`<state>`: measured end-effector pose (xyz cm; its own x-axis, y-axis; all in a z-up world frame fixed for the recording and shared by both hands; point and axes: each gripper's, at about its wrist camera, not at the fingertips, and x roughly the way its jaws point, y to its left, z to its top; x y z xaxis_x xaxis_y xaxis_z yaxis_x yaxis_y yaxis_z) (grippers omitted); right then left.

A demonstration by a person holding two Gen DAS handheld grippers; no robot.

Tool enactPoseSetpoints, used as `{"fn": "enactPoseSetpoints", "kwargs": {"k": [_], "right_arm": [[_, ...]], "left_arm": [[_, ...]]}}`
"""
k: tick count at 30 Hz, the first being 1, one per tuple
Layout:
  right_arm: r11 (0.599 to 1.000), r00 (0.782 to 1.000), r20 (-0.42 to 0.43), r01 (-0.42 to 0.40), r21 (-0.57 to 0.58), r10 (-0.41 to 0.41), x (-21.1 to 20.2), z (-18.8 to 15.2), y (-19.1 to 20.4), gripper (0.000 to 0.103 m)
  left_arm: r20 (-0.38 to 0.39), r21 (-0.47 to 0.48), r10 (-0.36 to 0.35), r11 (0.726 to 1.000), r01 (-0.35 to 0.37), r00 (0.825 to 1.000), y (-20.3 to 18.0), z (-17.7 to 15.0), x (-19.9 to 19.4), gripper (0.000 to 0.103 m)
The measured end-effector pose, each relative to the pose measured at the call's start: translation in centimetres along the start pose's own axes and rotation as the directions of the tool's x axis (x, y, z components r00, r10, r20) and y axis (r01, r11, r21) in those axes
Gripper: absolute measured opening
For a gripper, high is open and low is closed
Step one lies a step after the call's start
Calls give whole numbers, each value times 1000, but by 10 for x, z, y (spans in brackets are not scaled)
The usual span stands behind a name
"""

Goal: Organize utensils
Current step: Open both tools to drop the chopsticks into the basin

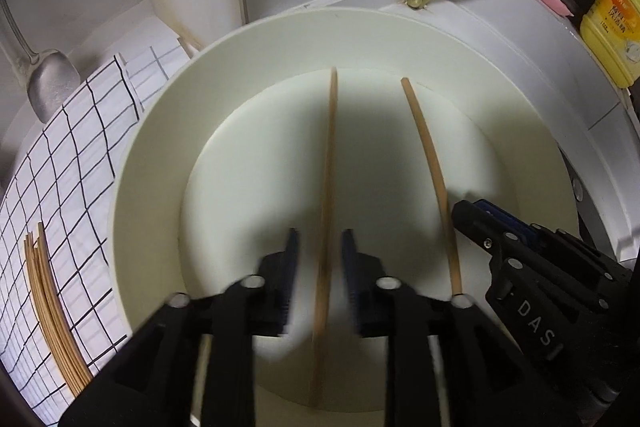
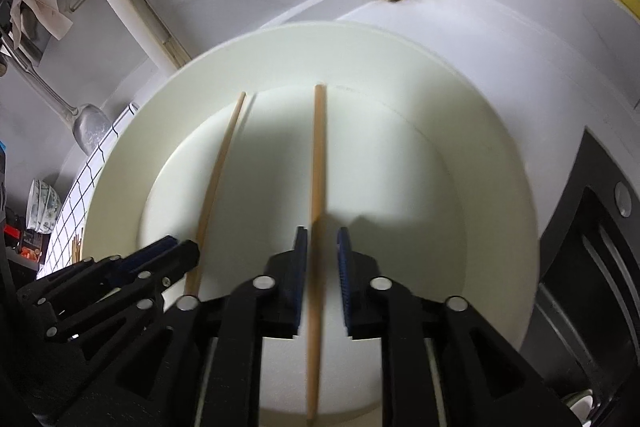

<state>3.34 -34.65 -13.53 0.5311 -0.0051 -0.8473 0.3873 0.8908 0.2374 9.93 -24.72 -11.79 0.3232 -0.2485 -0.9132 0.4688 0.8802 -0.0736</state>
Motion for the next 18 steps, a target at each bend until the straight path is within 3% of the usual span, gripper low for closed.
{"fn": "enactPoseSetpoints", "kwargs": {"k": [1,2,8,16,18], "right_arm": [[1000,1000,5,3,0,-3,-2,0,-1,16],[1000,1000,14,5,1,-5,-5,-1,-2,16],[1000,999,50,8,7,-8,-23,-8,-2,16],[1000,997,74,23,-1,-23,-44,-18,9,26],[1000,996,87,27,2,-27,-51,-21,13,32]], "left_arm": [[17,-4,6,1000,-6,1000,2,0,-4,57],[33,-8,6,1000,-6,999,3,0,-7,63],[71,-12,12,1000,-12,997,12,-2,-27,66],[66,-13,24,1000,-23,998,28,-15,-46,73],[69,-14,26,1000,-25,997,34,-17,-52,74]]}}
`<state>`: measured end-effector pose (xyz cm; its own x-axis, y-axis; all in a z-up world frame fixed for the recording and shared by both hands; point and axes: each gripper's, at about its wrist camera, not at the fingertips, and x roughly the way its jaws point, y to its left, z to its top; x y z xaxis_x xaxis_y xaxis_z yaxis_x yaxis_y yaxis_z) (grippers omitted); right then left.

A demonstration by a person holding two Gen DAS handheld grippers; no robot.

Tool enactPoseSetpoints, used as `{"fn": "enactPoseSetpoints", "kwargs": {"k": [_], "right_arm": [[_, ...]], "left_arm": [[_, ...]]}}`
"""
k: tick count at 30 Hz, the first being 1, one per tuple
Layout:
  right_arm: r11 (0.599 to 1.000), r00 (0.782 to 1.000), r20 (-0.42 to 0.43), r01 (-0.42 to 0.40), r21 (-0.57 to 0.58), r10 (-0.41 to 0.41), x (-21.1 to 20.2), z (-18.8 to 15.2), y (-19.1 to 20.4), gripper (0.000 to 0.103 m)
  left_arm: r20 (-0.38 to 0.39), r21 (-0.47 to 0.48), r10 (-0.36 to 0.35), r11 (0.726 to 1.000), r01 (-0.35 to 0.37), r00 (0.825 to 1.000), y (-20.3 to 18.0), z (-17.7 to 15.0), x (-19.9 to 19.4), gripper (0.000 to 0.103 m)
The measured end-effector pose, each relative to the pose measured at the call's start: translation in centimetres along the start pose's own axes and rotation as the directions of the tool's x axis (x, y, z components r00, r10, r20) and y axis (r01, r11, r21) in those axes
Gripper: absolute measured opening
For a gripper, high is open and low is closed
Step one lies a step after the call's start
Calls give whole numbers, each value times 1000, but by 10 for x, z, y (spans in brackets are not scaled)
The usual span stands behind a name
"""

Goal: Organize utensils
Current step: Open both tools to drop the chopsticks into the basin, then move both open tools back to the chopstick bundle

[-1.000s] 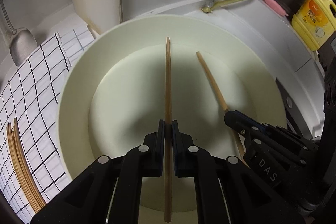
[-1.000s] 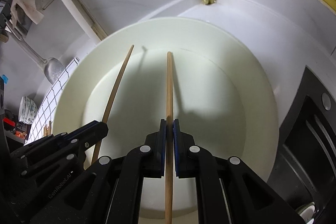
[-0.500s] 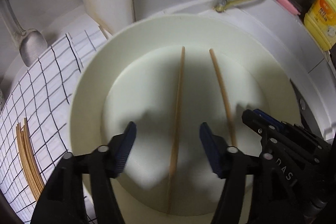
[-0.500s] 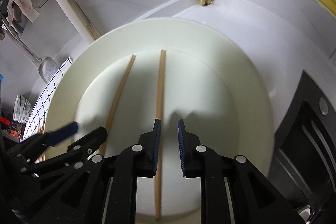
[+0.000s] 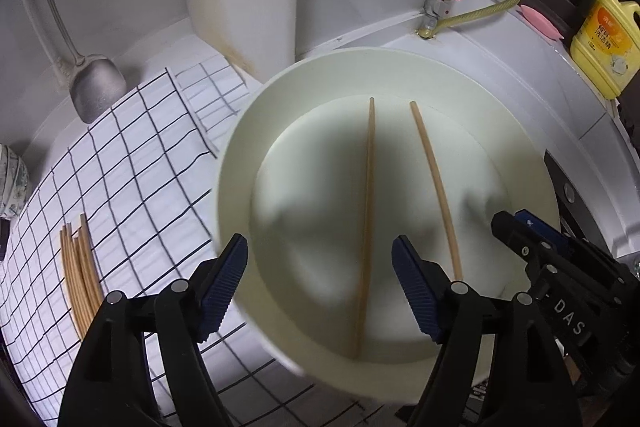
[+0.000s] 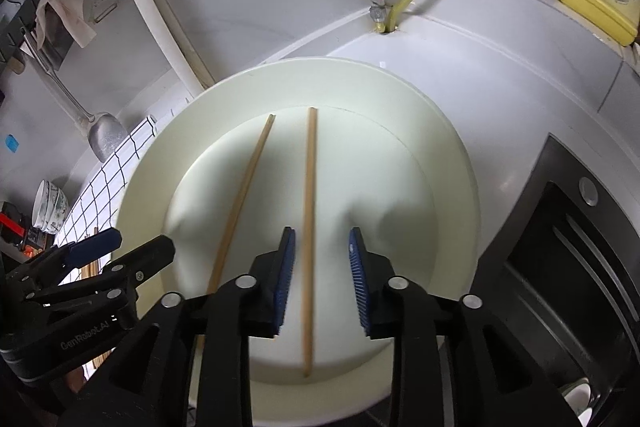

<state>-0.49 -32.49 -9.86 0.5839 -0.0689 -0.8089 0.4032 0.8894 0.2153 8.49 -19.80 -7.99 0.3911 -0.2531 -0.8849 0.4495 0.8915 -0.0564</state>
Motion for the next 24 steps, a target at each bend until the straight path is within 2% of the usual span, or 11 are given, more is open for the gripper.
{"fn": "enactPoseSetpoints", "kwargs": {"k": [2,5,8,15,24], "right_arm": [[1000,1000,11,-1,0,1,-6,-3,4,33],[1000,1000,17,-1,-6,1,-14,-7,12,34],[1000,1000,29,-3,-8,4,-23,-11,21,42],[999,999,34,-24,-31,25,-37,-22,44,48],[993,997,30,-61,-105,65,-44,-32,85,51]], "left_arm": [[10,4,4,1000,-4,1000,6,-4,-9,78],[20,4,7,1000,-7,1000,16,-9,-21,78],[30,-7,10,1000,-10,999,28,-14,-34,80],[40,-36,20,999,-19,999,55,-26,-54,82],[66,-92,47,995,-41,997,100,-44,-76,84]]}}
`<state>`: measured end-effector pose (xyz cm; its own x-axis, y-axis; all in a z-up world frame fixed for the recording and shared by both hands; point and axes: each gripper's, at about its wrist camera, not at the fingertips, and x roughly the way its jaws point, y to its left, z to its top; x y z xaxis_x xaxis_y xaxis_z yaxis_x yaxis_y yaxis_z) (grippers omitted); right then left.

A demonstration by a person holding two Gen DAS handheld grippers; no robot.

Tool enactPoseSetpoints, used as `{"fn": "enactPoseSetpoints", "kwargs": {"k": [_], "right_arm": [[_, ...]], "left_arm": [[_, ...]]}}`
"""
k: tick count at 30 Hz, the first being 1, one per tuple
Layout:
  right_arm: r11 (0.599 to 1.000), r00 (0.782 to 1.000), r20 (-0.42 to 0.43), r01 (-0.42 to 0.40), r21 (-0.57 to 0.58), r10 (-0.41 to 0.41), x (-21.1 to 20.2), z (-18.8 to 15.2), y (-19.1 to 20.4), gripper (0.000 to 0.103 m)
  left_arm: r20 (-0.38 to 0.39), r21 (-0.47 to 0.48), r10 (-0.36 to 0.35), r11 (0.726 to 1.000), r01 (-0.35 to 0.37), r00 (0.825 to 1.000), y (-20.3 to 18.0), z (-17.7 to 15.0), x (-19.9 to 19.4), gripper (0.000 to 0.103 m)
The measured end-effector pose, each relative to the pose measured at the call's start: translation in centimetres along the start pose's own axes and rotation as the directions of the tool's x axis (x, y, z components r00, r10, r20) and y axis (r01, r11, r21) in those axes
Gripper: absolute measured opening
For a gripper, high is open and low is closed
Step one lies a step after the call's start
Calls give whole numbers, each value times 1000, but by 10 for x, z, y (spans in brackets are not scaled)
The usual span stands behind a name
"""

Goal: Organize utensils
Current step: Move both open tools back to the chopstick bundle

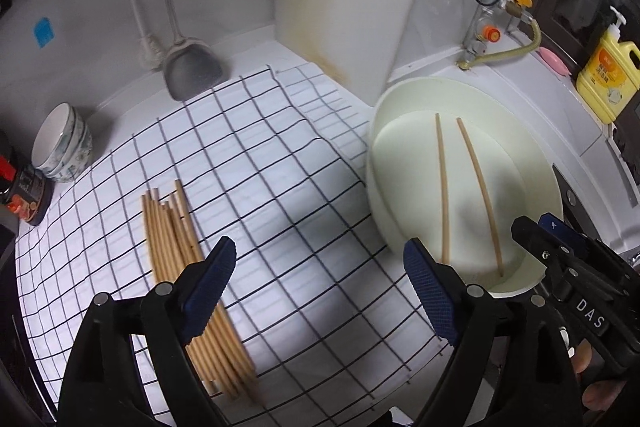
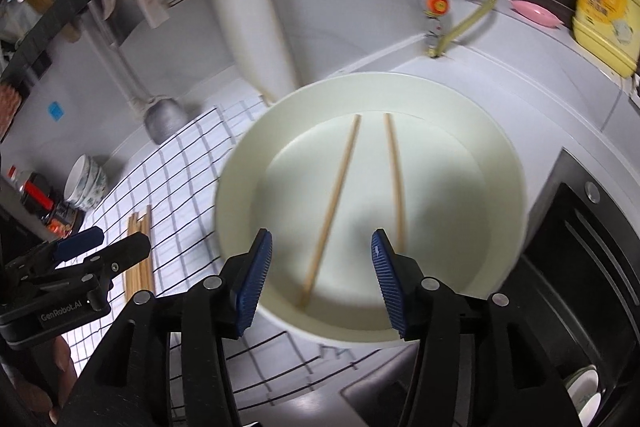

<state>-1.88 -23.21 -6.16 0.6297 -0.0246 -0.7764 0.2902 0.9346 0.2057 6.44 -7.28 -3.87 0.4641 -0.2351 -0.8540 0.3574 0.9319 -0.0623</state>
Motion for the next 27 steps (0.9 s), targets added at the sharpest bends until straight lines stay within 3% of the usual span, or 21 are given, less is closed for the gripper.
{"fn": "enactPoseSetpoints", "kwargs": {"k": [12,27], "right_arm": [[989,996,-20,-84,-124,82,7,-11,72,53],[952,983,-108,-169,-254,146,35,-43,159,53]], "left_arm": [[33,-109,69,992,-65,997,69,-29,-25,84],[30,-248,169,956,-157,985,165,-75,-33,84]]}}
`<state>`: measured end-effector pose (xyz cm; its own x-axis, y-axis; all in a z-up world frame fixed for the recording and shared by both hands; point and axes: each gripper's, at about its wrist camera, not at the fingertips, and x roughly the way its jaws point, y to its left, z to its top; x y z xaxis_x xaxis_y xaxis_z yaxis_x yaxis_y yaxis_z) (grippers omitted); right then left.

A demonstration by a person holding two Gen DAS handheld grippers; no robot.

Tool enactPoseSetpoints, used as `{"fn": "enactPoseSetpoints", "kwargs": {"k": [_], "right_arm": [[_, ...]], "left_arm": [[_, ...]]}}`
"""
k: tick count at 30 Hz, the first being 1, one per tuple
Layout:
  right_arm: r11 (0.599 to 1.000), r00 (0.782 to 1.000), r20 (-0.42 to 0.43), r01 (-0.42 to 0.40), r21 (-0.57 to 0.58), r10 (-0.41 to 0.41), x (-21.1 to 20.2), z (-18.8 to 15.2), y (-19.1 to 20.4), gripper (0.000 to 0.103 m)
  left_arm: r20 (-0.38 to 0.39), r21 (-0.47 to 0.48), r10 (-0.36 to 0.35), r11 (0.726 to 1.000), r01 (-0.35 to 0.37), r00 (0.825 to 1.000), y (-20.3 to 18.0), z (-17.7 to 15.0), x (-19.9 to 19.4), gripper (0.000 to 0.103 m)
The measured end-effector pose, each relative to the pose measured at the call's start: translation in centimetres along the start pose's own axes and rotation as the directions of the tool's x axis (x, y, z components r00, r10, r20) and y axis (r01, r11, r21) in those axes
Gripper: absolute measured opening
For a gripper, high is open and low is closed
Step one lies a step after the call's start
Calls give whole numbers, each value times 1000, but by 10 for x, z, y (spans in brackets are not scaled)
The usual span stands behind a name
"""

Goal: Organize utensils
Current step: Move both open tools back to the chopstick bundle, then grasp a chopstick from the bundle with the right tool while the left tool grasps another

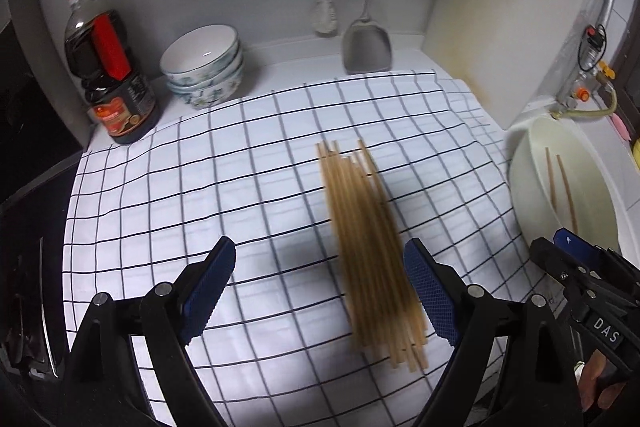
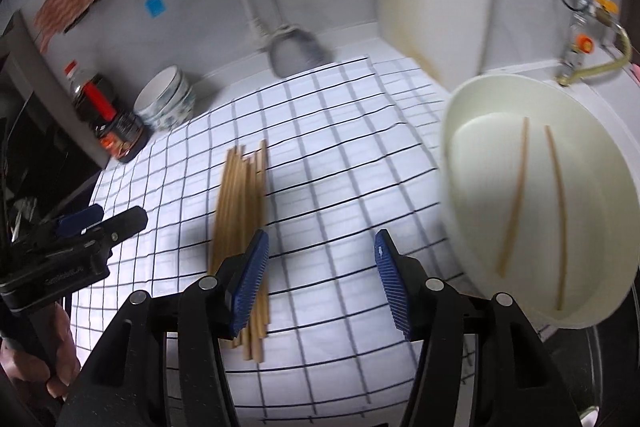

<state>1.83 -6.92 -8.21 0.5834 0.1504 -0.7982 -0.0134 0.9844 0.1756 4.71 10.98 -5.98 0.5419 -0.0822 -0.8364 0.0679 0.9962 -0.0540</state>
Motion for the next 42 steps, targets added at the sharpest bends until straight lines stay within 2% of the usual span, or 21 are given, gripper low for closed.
{"fn": "enactPoseSetpoints", "kwargs": {"k": [6,14,27,42], "right_arm": [[1000,1000,-11,-1,-22,0,17,0,23,53],[1000,1000,-1,21,-15,-21,37,-1,34,53],[999,1000,2,30,-12,-30,65,-12,35,53],[991,996,-13,82,-104,-84,103,-25,40,53]], "left_arm": [[-13,-13,6,1000,-6,1000,27,-3,12,84],[-10,-19,8,1000,-8,1000,50,-3,26,84],[-32,-47,25,999,-27,999,60,-18,50,84],[-46,-60,-5,998,2,999,42,-33,72,84]]}}
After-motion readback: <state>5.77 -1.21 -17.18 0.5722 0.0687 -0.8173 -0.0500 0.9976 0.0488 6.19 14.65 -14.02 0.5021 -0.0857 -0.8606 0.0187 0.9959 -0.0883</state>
